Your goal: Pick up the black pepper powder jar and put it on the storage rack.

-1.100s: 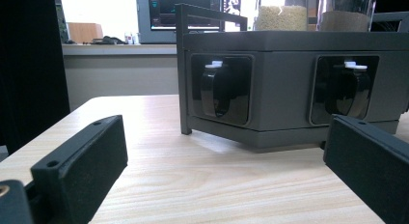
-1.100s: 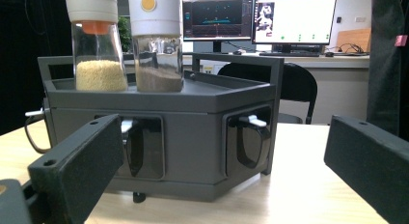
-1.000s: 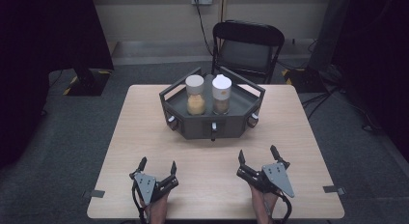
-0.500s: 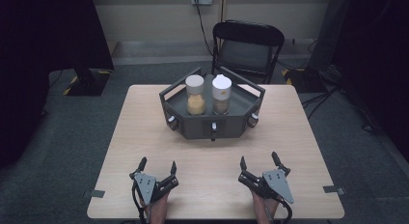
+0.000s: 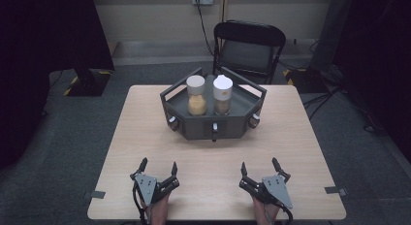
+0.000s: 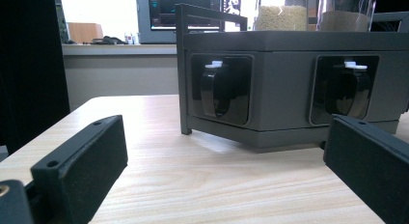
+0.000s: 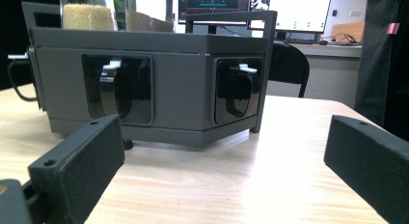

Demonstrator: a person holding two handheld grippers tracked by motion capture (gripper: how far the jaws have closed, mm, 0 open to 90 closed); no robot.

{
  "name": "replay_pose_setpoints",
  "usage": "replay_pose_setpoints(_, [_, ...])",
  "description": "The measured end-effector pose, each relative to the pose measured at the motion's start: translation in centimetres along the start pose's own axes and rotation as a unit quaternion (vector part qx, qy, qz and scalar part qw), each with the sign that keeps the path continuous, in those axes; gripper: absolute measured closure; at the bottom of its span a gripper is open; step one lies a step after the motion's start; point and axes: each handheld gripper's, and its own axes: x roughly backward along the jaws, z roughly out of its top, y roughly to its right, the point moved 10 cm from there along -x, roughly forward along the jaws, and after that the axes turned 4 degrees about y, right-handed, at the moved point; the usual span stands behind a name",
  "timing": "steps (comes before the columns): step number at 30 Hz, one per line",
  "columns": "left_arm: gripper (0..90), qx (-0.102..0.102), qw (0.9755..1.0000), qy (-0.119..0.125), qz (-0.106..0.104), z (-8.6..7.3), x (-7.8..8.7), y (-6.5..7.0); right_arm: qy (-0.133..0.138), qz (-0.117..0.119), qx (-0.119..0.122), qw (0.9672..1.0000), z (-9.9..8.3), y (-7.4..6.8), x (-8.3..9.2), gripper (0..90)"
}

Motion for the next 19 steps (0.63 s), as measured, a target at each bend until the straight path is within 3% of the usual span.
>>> replay_pose_setpoints(10, [1.1, 0.000, 1.0000, 0.000, 0.000, 0.00, 0.00, 0.00, -0.009, -0.007, -0.003, 0.9999, -0.81, 0.01, -0.04, 0.0])
replay_pose_setpoints(19, [1.0, 0.000, 1.0000, 0.000, 0.001, -0.01, 0.01, 0.01, 0.002, -0.009, -0.009, 0.9999, -0.97, 0.10, 0.18, 0.0])
